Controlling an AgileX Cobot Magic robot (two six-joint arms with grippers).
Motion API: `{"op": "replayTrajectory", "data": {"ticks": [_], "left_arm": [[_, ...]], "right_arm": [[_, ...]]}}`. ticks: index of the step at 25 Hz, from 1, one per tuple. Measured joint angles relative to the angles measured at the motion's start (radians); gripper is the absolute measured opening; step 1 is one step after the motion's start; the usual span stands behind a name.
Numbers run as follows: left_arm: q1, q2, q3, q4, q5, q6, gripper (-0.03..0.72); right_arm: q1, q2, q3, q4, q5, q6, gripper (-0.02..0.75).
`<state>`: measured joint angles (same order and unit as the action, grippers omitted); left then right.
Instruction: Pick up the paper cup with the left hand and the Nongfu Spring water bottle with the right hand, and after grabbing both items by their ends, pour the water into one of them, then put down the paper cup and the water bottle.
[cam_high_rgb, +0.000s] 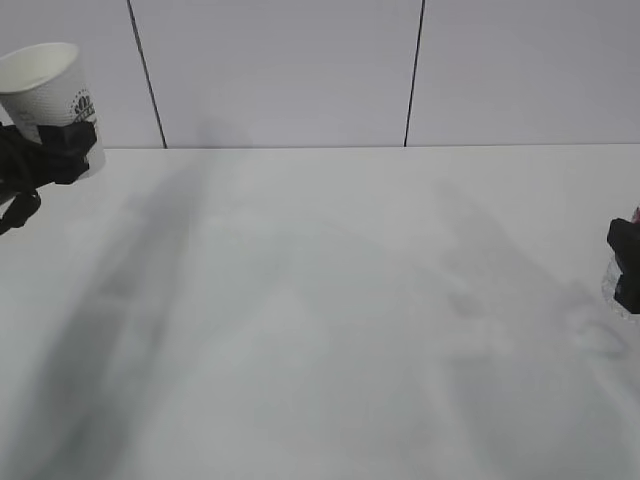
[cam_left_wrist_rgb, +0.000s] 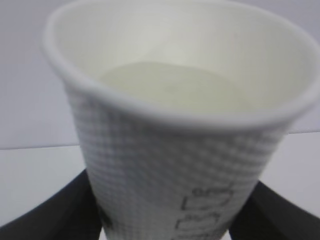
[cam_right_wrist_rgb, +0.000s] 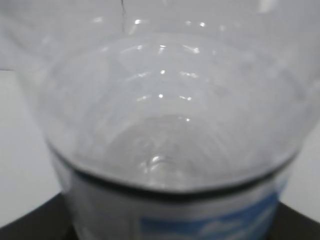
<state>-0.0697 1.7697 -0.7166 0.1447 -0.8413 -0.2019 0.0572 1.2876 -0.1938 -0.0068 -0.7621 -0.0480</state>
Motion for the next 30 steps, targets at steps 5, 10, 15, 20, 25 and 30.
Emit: {"op": "replayTrajectory", "data": {"ticks": [5, 10, 15, 20, 25, 30], "left_arm": [[0.002, 0.059, 0.000, -0.003, -0.048, 0.000, 0.498], [0.002, 0.131, 0.000, -0.004, -0.101, 0.000, 0.498], [0.002, 0.198, 0.000, -0.019, -0.153, 0.000, 0.495], [0.002, 0.248, -0.012, -0.023, -0.177, 0.000, 0.495], [0.002, 0.295, -0.078, -0.026, -0.177, 0.000, 0.495], [0.002, 0.334, -0.137, -0.026, -0.177, 0.000, 0.495]], "right_arm": [[0.000, 0.000, 0.000, 0.000, 0.000, 0.000, 0.430], [0.000, 0.000, 0.000, -0.007, 0.000, 0.000, 0.430], [0.000, 0.033, 0.000, -0.032, 0.000, 0.000, 0.430], [0.000, 0.120, 0.000, -0.059, -0.038, 0.000, 0.430], [0.000, 0.171, 0.000, -0.079, -0.172, 0.000, 0.430], [0.000, 0.181, 0.000, -0.079, -0.190, 0.000, 0.430]]}}
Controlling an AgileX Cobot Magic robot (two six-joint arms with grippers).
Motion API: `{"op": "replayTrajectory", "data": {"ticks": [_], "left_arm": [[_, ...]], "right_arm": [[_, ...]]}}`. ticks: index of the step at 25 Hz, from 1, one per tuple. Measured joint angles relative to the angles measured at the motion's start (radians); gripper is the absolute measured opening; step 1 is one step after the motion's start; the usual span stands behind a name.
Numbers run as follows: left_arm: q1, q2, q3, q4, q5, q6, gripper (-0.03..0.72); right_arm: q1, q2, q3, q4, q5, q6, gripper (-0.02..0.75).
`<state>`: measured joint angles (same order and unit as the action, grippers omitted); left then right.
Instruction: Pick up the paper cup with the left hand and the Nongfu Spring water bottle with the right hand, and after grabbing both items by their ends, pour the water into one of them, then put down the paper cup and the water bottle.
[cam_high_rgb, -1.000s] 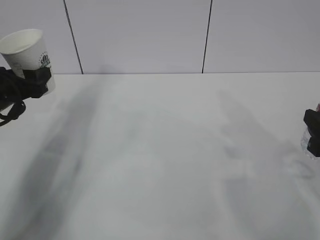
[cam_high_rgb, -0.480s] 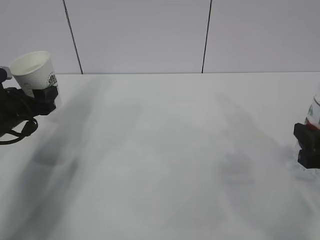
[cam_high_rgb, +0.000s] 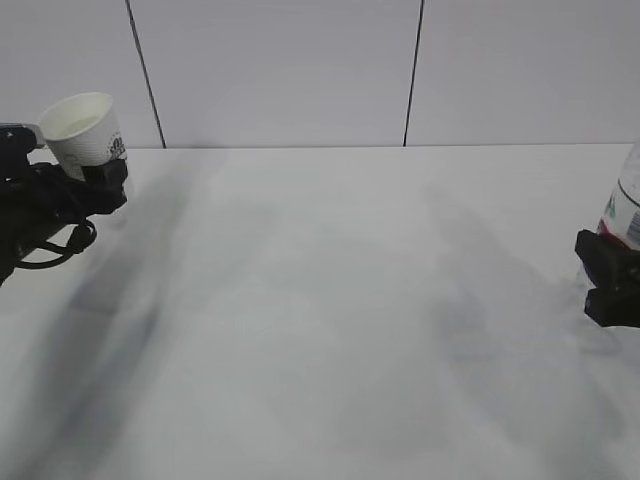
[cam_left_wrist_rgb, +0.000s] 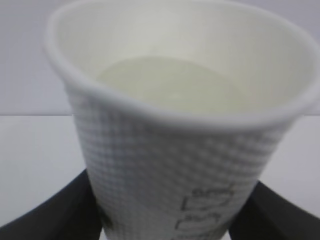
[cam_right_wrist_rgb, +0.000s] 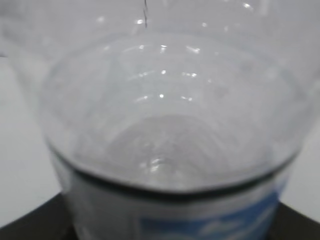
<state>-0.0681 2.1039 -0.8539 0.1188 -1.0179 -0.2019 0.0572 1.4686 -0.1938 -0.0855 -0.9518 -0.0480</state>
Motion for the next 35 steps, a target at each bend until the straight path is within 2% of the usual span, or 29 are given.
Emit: {"op": "replayTrajectory", "data": {"ticks": [21, 35], "left_arm": [[0.000, 0.165, -0.129, -0.002, 0.008, 0.000, 0.495], [0.000, 0.241, -0.158, -0.002, -0.052, 0.004, 0.494]], "right_arm": [[0.000, 0.008, 0.000, -0.002, -0.006, 0.000, 0.430], [0.000, 0.008, 0.000, -0.004, -0.006, 0.000, 0.430]]}}
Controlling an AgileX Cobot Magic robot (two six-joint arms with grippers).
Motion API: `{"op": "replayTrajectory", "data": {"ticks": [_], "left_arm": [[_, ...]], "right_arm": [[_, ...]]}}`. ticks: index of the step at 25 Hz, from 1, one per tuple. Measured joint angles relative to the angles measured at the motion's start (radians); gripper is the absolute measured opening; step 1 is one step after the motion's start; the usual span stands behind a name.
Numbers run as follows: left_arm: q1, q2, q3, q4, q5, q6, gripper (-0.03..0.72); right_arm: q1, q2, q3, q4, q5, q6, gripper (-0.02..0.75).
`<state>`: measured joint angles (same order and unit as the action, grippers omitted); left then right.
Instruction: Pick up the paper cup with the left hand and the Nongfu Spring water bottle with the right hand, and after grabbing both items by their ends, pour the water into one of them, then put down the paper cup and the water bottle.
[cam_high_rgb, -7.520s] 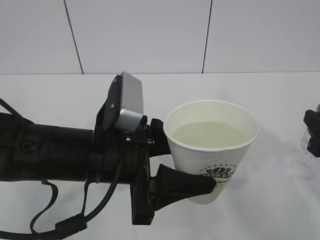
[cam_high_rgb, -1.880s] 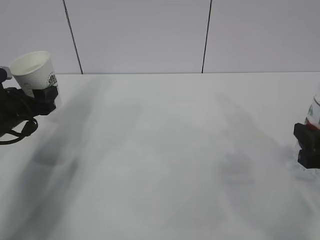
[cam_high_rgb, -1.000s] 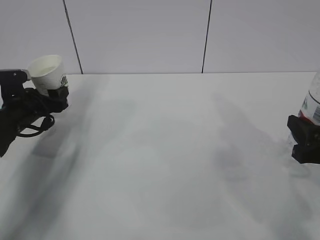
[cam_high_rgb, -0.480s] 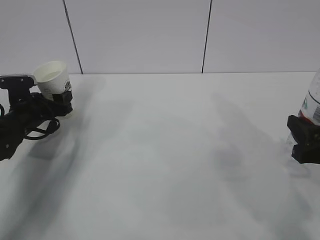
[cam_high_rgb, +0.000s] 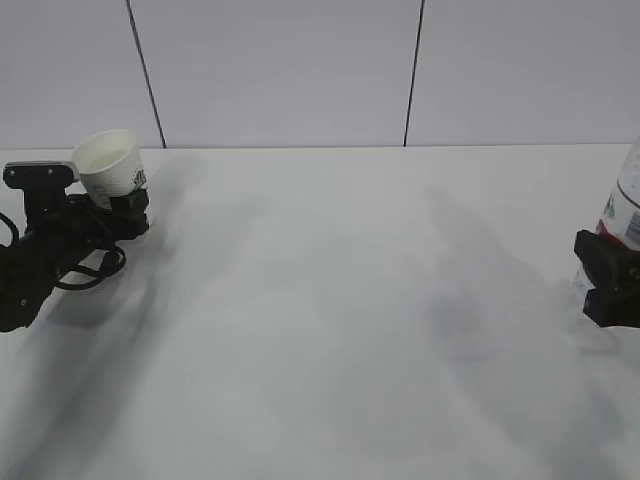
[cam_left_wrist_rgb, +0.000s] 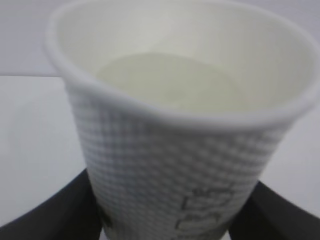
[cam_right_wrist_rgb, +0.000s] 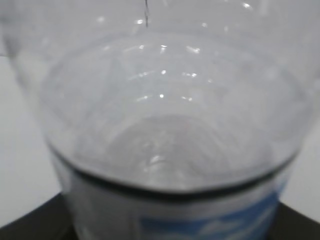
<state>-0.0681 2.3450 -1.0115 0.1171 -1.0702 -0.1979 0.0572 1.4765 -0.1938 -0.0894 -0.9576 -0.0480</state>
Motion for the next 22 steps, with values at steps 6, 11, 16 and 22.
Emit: {"op": "replayTrajectory", "data": {"ticks": [6, 11, 16, 22], "left_arm": [[0.000, 0.000, 0.000, 0.000, 0.000, 0.000, 0.608], [0.000, 0.000, 0.000, 0.000, 0.000, 0.000, 0.676], [0.000, -0.005, 0.017, 0.002, 0.000, 0.000, 0.678], [0.000, -0.046, 0.110, 0.002, -0.049, 0.000, 0.678]], "right_arm": [[0.000, 0.000, 0.000, 0.000, 0.000, 0.000, 0.430], [0.000, 0.000, 0.000, 0.000, 0.000, 0.000, 0.430], [0.000, 0.000, 0.000, 0.000, 0.000, 0.000, 0.430], [0.000, 0.000, 0.000, 0.000, -0.020, 0.000, 0.430]]}}
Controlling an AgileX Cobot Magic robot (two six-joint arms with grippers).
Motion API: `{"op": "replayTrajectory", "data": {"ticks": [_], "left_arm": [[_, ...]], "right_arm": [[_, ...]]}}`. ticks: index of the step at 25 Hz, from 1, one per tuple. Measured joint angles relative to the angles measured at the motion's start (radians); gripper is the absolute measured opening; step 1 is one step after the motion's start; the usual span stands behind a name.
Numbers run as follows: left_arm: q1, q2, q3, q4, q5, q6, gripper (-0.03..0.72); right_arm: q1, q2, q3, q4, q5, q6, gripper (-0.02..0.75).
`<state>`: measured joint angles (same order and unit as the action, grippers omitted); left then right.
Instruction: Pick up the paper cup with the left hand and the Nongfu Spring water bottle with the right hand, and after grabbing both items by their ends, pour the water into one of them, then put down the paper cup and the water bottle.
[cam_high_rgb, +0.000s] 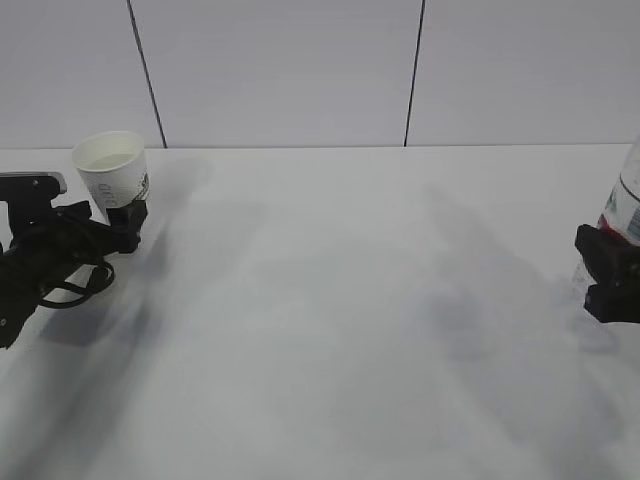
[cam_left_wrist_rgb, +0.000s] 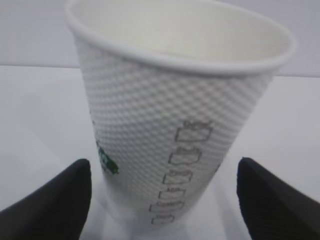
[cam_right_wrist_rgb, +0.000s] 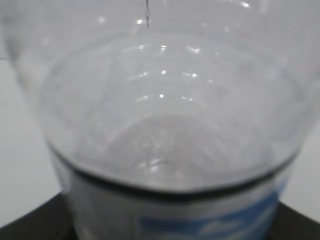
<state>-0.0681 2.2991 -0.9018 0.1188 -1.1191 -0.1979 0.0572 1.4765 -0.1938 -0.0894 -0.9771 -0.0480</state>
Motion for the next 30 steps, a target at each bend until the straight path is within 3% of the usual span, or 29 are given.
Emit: {"op": "replayTrajectory", "data": {"ticks": [30], "left_arm": [[0.000, -0.509, 0.569, 0.006, -0.023, 0.000, 0.638]], "right_arm": [[0.000, 0.000, 0.000, -0.032, -0.103, 0.013, 0.430]]}}
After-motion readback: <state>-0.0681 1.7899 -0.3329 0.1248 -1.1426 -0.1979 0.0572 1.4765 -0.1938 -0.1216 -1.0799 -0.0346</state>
